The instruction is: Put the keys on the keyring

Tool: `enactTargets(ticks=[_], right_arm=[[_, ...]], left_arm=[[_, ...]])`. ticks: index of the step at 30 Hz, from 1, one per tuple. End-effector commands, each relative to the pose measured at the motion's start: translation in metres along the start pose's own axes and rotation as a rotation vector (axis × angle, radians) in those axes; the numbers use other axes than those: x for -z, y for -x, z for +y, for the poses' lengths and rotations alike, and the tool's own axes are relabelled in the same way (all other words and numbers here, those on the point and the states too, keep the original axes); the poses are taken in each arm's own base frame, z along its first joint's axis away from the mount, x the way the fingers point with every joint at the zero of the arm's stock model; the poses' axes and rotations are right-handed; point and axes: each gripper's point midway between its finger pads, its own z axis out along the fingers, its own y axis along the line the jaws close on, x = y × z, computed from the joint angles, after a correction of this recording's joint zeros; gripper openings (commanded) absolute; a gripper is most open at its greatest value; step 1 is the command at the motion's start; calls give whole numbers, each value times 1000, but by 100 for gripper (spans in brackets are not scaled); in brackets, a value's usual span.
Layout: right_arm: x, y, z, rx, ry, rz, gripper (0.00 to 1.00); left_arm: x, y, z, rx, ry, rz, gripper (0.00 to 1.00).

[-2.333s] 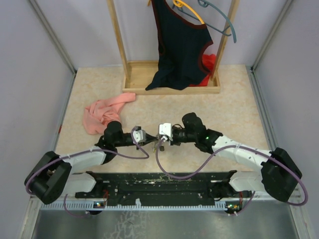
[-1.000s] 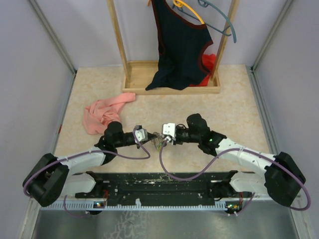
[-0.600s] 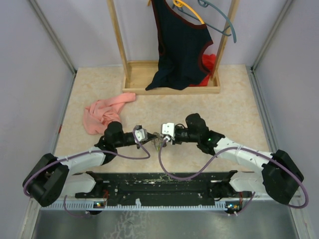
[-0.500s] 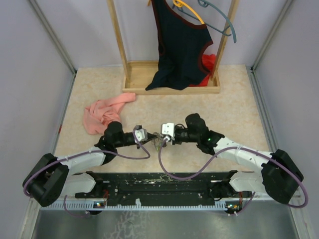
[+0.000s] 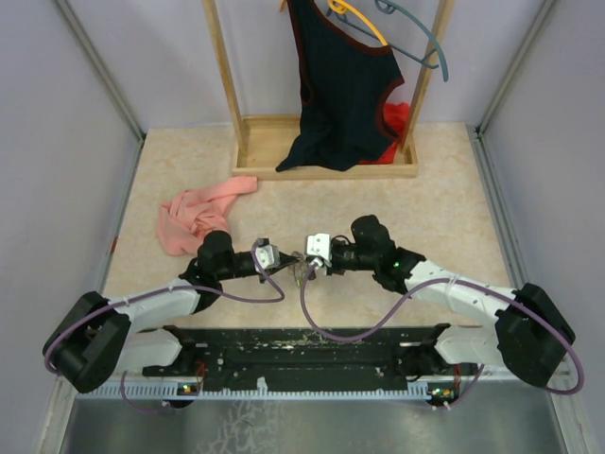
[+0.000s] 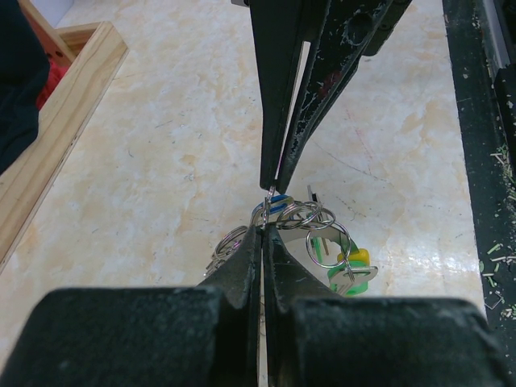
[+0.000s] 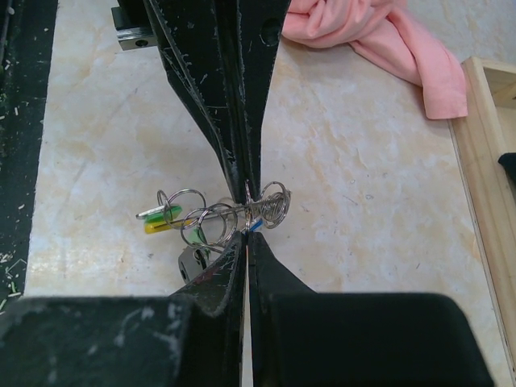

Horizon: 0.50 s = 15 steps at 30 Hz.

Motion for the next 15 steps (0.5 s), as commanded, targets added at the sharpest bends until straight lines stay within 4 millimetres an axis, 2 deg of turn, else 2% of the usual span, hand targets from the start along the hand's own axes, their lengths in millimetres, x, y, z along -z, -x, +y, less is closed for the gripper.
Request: enactTargets(ticks=[1,15], right_arm=[[4,35,-17,28,-21,-80,0],[0,42,-16,42,3,-71,0]], left_arm=[[-1,11,1,-33,-6,-38,1],[-3,8,4,-20,-1,-12,1]])
